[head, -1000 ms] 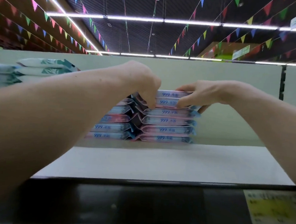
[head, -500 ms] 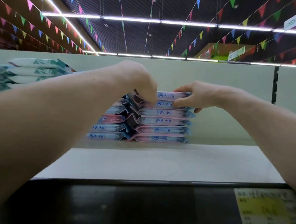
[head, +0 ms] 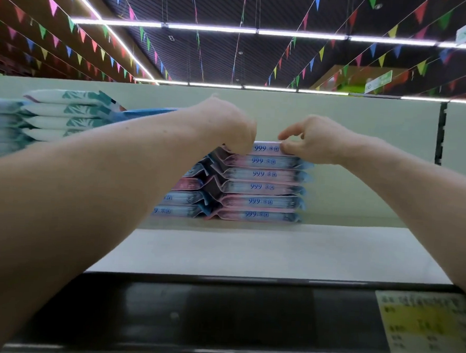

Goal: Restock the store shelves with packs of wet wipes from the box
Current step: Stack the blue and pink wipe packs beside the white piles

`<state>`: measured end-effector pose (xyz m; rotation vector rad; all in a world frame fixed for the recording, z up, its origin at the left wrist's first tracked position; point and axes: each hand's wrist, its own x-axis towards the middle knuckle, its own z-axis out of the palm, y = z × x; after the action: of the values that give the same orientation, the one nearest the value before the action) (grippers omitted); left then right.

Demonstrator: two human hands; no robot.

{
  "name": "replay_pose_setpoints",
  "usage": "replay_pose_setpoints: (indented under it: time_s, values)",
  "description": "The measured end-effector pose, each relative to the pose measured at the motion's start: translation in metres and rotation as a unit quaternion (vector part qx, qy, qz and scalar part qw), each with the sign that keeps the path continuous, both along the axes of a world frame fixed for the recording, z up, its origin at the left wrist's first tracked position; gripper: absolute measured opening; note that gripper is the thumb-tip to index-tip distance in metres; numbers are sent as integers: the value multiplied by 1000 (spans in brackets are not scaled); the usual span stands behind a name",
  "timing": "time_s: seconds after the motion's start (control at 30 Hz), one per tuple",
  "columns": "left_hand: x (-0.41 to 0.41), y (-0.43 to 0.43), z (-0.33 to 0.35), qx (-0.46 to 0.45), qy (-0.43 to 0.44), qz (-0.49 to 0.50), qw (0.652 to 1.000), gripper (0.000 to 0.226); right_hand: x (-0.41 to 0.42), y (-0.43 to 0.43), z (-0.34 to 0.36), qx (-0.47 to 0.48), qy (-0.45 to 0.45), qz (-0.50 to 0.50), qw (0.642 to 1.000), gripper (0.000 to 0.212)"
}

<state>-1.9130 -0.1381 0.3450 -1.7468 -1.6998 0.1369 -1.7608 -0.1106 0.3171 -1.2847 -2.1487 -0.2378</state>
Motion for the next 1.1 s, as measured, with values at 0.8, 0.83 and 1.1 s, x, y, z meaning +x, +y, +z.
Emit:
replay_pose_setpoints:
  time_s: [0.8, 0.83, 1.1]
  values:
    - [0, 2, -12, -48, -172, -70, 981, 37, -9, -4, -4, -78, -3, -13, 997, 33]
    - [0, 2, -11, -48, -175, -70, 981, 37, -9, -5, -4, -73, -8, -15, 997, 32]
    - [-3, -2, -9, -40, -212, -86, 973, 36, -10, -4, -7, 37, -53, -89, 994, 29]
